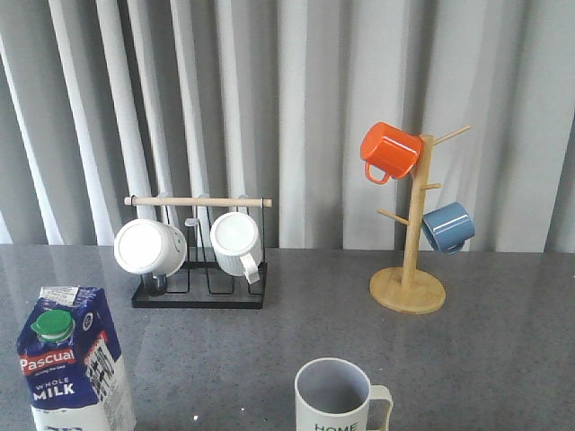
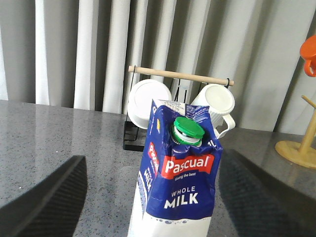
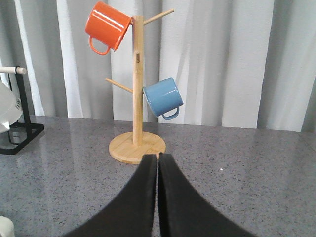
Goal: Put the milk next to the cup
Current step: 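Release the mug and withdraw the right gripper, then grasp the Pascual milk carton with the left gripper and lift it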
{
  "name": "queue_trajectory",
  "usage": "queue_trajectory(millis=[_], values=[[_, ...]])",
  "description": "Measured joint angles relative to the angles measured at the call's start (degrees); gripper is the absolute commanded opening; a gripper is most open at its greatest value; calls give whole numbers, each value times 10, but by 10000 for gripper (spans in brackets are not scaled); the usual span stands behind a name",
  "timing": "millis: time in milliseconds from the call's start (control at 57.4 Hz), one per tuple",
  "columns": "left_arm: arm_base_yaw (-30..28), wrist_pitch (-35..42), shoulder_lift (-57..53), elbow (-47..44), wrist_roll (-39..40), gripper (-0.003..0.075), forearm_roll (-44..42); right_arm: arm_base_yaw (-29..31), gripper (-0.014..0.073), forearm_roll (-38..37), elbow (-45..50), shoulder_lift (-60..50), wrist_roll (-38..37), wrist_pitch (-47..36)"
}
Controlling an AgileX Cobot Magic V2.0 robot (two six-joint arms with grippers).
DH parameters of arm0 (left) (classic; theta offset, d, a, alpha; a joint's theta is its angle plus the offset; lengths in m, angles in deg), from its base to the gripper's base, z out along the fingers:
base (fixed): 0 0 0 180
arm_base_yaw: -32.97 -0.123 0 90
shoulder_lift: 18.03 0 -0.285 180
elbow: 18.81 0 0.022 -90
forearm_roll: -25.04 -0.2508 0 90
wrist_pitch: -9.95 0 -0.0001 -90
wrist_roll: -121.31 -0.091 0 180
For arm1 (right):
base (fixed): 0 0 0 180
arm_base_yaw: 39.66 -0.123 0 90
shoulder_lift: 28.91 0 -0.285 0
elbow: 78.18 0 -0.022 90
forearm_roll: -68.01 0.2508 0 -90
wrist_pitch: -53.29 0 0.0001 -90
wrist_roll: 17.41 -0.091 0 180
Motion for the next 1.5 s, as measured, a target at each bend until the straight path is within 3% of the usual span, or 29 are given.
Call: queue_trajectory(millis=[1115,1220,1359,1498], values=[[0,3,0,0,1,545,0,0,-9,0,0,-1,0,-1],[1,2,0,0,12,587,0,0,-9,0,0,-1,0,-1],[20,0,0,0,55,729,-9,0,-9,0,0,-1,0,-1],[33,45,0,0,63,726,-15,0,-9,0,0,-1,0,-1]])
